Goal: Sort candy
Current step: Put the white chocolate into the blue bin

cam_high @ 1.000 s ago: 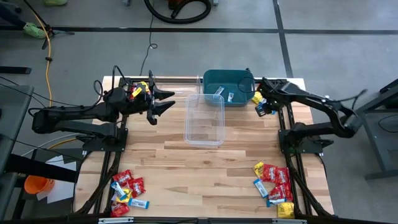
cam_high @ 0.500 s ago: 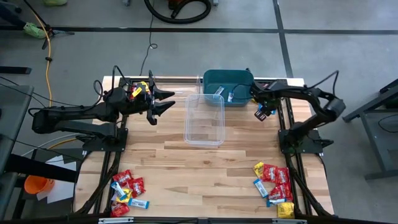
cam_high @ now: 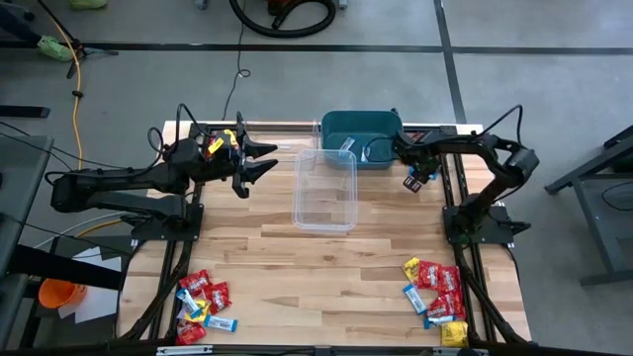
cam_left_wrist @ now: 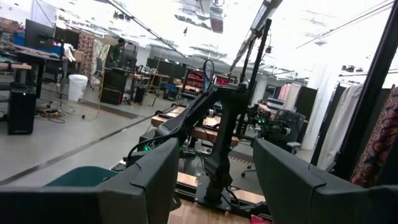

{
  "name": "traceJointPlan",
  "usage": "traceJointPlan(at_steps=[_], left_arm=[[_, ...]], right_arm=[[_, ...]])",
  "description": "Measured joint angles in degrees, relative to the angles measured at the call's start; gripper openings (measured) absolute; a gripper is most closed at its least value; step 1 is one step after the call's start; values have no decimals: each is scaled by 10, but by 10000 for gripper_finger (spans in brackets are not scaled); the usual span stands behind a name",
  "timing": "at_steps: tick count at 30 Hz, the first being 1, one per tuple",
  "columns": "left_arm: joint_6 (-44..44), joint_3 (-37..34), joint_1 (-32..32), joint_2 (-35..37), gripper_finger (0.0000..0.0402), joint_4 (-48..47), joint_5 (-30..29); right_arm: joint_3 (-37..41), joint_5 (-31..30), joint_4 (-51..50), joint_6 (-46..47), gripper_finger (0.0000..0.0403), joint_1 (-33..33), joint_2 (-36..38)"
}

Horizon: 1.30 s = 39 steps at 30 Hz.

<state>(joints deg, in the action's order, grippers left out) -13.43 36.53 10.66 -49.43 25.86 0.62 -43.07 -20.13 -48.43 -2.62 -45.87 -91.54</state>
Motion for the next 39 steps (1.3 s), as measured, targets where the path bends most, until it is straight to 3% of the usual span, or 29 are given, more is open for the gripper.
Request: traceJointPlan(at_steps=[7,14,19,28,34,39], left_arm=[[0,0,0,0,195,3,0],[0,0,0,0,195,10,0],[0,0,0,2,195,10,0],[1,0,0,21,195,11,0],[1,0,0,23,195,10,0],[1,0,0,23,195,10,0]], right_arm=[[-2,11,0,-50,110,0,-14],[-2,0,-13,-47,11,0,-16],[2,4,-54,-33,4,0,6],[-9,45,-155,4,0,0,135],[-70,51,-255,18,0,0,200],[-144,115,-269,39,0,2,245]])
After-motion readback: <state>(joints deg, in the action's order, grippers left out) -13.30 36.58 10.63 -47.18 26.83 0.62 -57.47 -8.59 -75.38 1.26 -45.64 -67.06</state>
